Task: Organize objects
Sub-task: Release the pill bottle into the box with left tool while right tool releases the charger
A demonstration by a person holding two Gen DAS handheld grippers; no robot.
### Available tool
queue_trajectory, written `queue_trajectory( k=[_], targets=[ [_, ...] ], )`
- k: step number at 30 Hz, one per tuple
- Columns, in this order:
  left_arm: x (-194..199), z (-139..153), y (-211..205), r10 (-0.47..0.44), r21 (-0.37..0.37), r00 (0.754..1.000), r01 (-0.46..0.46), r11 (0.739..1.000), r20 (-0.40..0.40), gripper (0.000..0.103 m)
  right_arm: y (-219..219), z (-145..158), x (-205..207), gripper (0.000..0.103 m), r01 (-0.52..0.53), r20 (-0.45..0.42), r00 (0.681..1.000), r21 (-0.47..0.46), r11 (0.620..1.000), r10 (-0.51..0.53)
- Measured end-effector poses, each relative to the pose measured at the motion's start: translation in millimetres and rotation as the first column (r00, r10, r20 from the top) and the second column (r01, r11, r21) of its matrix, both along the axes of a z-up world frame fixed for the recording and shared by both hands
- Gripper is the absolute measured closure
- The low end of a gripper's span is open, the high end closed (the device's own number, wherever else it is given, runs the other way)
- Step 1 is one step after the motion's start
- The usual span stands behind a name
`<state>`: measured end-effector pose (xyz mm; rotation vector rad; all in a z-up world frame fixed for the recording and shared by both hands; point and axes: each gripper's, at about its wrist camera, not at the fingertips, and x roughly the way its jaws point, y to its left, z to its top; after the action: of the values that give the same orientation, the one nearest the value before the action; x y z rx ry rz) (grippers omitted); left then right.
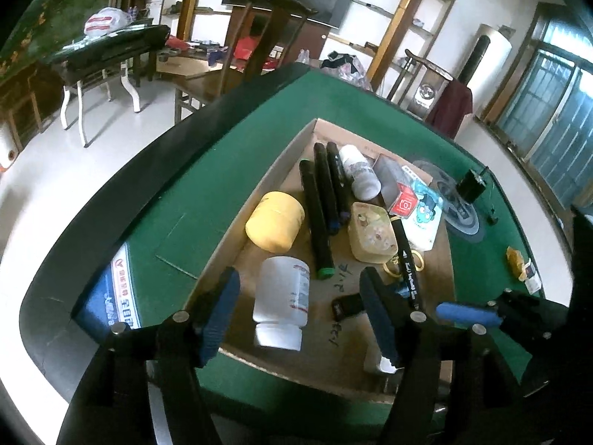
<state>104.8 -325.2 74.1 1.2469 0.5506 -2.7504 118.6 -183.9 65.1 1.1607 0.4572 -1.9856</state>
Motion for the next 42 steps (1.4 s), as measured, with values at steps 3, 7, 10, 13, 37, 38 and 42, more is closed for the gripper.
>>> queue_trajectory(
  k=[3,7,10,13,37,38,42],
  targets=[
    [5,2,0,0.016,0.013,1.0,-0.016,1.0,-0.004,0.042,9,10,-1,0.033,0.02,-0.024,1.0,-0.025,0.999,-0.021],
    [11,7,6,0.024,0.012,1.0,-0.024,1.0,-0.016,0.042,25,13,-4,0.033,0.063,-0.017,0.998,-0.053,0.997,-0.064],
    [16,14,12,0.052,-0.003,0.998,-0.052,0.999,-0.045,0.042,39,10,-13,0.033,0.102,-0.006,0.995,-0.066,0.993,-0.102],
    [23,22,18,0.086,-0.03,0.992,-0.089,0.996,-0.089,0.042,56,11,-14,0.033,0.138,-0.007,0.99,-0.079,0.987,-0.139],
    [13,46,148,-0.113,-0.196,0.99,0.094,0.976,-0.089,0.042,161,17,-26,0.033,0.385,-0.258,0.891,-0.003,0.923,-0.373],
    [12,45,152,-0.119,-0.2,0.989,0.1,0.975,-0.086,0.042,164,16,-27,0.033,0.391,-0.259,0.889,-0.002,0.92,-0.378],
    [9,46,167,-0.143,-0.218,0.987,0.124,0.968,-0.076,0.042,175,15,-29,0.033,0.412,-0.274,0.877,0.008,0.911,-0.394]
  ],
)
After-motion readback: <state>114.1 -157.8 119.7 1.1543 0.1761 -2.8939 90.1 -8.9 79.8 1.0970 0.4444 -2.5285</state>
